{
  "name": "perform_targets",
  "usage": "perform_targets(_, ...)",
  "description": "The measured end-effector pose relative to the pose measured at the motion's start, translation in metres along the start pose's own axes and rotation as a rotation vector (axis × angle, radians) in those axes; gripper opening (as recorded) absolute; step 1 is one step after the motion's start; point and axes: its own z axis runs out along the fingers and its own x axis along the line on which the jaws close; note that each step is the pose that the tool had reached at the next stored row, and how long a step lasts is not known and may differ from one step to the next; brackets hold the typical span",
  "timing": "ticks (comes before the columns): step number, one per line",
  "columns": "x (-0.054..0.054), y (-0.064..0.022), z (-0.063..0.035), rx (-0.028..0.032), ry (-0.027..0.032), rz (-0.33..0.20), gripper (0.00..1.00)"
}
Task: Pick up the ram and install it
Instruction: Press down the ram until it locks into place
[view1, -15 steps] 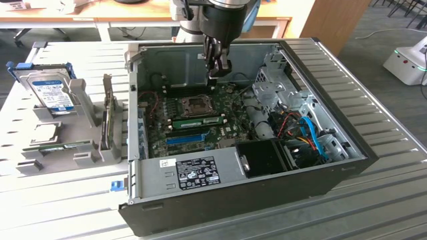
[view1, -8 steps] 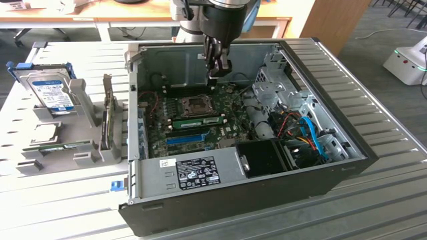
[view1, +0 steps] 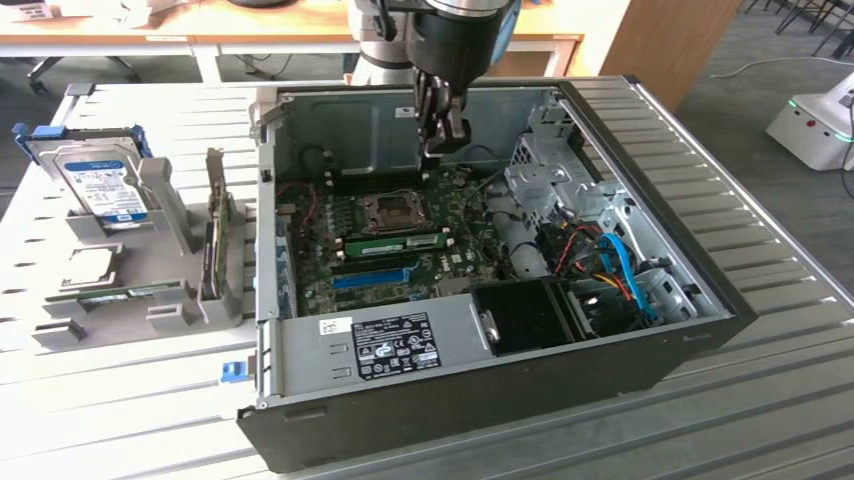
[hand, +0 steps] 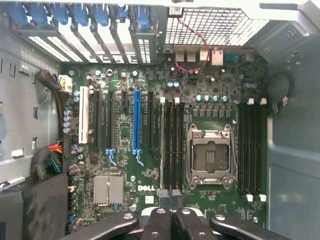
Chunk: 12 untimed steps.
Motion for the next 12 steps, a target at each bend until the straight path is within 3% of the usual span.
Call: perform_targets(12, 0.000, -0.0172, 0.0002, 0.0015, -0.0125, 0.000, 0.11)
